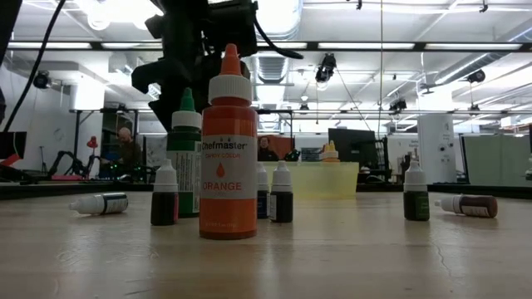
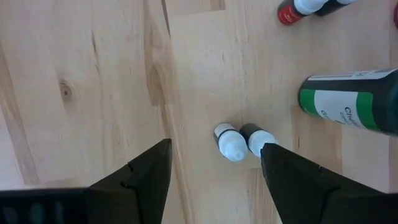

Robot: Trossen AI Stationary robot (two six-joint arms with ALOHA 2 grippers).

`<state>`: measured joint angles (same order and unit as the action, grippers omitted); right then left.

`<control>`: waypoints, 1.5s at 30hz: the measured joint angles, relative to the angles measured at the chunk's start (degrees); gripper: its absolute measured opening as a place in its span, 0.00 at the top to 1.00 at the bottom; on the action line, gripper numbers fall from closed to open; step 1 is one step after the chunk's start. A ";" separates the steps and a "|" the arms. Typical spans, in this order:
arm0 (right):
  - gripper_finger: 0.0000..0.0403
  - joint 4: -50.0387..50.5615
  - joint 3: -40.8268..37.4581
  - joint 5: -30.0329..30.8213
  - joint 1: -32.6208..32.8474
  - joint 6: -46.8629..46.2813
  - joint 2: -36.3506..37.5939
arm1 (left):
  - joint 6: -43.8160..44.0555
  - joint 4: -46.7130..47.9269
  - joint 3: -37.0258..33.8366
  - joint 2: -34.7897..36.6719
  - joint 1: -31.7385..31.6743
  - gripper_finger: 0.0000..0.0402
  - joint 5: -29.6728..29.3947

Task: Pick & Place food coloring
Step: Put the top small violet food coloring bottle into the yellow bin

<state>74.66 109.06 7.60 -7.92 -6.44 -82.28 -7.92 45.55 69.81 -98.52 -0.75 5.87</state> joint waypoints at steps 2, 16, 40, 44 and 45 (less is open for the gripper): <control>0.57 -0.01 0.00 0.00 0.00 0.00 0.00 | 0.00 -0.22 -0.50 0.00 0.00 0.46 0.00; 0.57 0.01 0.00 0.00 0.04 -0.02 0.00 | 0.07 -2.22 -2.70 -0.04 0.00 0.46 0.07; 0.57 -0.18 0.00 0.07 0.00 0.00 0.00 | -0.63 -4.91 -3.54 -0.04 0.02 0.46 0.50; 0.57 -0.18 0.00 0.07 0.00 -0.20 0.00 | -0.66 -5.12 -3.66 -0.04 0.02 0.46 0.50; 0.57 -0.18 0.00 0.07 0.00 -0.20 0.00 | -0.66 -5.11 -3.66 -0.04 0.02 0.46 0.50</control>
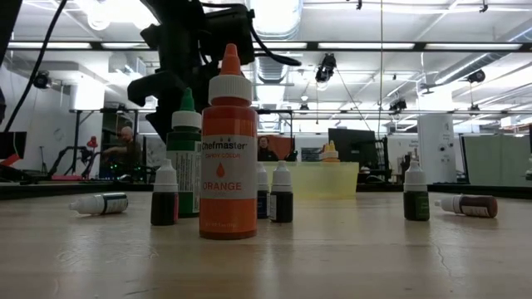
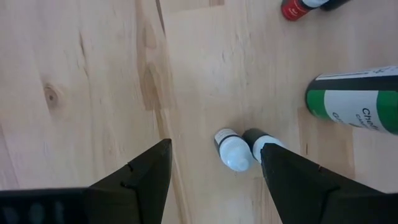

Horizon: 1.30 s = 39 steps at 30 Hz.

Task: Pick & Place food coloring
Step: Put the top small violet food coloring bottle into the yellow bin

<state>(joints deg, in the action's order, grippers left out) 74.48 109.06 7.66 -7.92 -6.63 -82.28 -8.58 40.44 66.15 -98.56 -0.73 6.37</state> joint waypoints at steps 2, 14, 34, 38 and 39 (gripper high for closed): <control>0.57 0.00 0.00 0.00 0.00 -0.02 0.00 | 0.00 -0.29 0.00 0.00 0.00 0.46 0.00; 0.57 0.00 0.00 -0.02 0.00 -0.46 0.02 | 0.11 -1.74 -1.30 0.00 -0.02 0.46 0.00; 0.57 -0.02 0.00 -0.02 0.04 -0.70 0.02 | 0.96 -3.21 -2.73 0.00 -0.04 0.46 0.04; 0.57 -0.07 0.00 -0.02 0.04 -0.72 0.02 | 0.98 -3.44 -2.47 0.00 -0.04 0.47 0.13; 0.57 -0.07 0.00 -0.02 0.04 -0.75 0.02 | 1.00 -3.48 -2.39 0.00 -0.04 0.47 0.13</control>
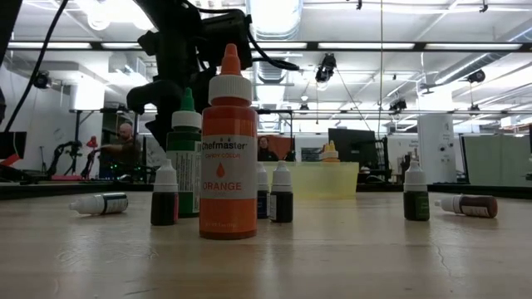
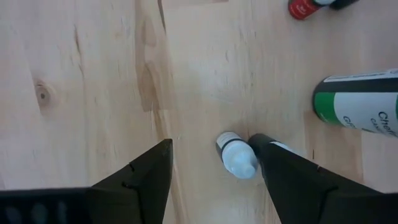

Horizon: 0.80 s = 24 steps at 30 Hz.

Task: Pick & Place food coloring
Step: Put the top small violet food coloring bottle into the yellow bin

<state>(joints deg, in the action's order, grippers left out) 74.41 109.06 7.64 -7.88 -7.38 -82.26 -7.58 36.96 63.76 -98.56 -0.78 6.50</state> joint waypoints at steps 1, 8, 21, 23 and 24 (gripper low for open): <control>0.57 -0.02 0.00 0.00 0.00 -0.08 0.00 | -0.01 -0.01 0.02 0.00 0.00 0.48 0.12; 0.57 -0.21 0.00 0.08 0.00 -0.12 0.00 | -0.11 -0.03 -0.37 0.00 -0.02 0.58 1.77; 0.57 -0.20 0.00 1.48 -0.07 -0.01 0.00 | -0.04 -0.05 -0.37 0.00 -0.02 0.66 4.63; 0.57 -0.20 0.00 1.53 -0.06 0.00 0.00 | -0.11 -0.05 -0.37 0.00 -0.02 0.67 4.61; 0.57 -0.20 0.00 1.53 -0.04 -0.03 0.00 | -0.11 -0.05 -0.37 0.00 -0.02 0.68 4.60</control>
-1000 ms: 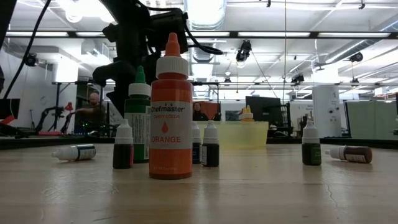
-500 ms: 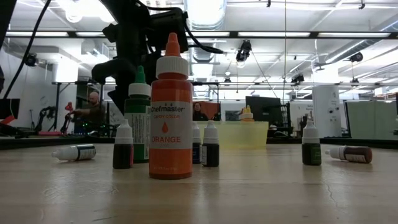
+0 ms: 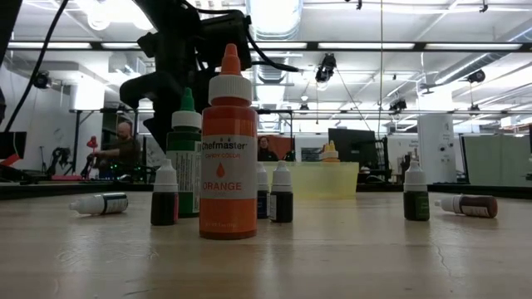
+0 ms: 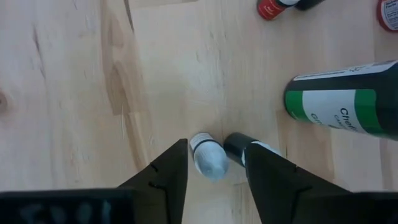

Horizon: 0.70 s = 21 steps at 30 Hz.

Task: Pick & Place food coloring
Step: Put the top small violet food coloring bottle into the yellow bin

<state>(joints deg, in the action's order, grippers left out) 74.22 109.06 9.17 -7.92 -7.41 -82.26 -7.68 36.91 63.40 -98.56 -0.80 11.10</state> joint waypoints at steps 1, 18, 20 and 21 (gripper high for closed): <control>0.57 0.00 0.00 0.00 0.00 -0.01 0.00 | -0.01 0.00 0.00 0.00 0.00 0.68 -0.01; 0.57 0.02 0.00 -0.02 0.00 -0.07 0.00 | 0.01 0.09 -0.73 0.00 0.00 0.78 -0.22; 0.57 0.02 0.00 -0.02 0.00 -0.07 0.00 | 0.17 0.33 -0.81 0.00 0.00 0.80 -0.22; 0.57 0.02 0.00 -0.02 0.00 -0.07 0.00 | 0.24 0.35 -0.81 0.00 0.00 0.80 -0.23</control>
<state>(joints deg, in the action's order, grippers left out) 74.24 109.06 9.15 -7.92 -7.49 -82.26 -7.44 37.26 62.59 -98.56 -0.80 10.87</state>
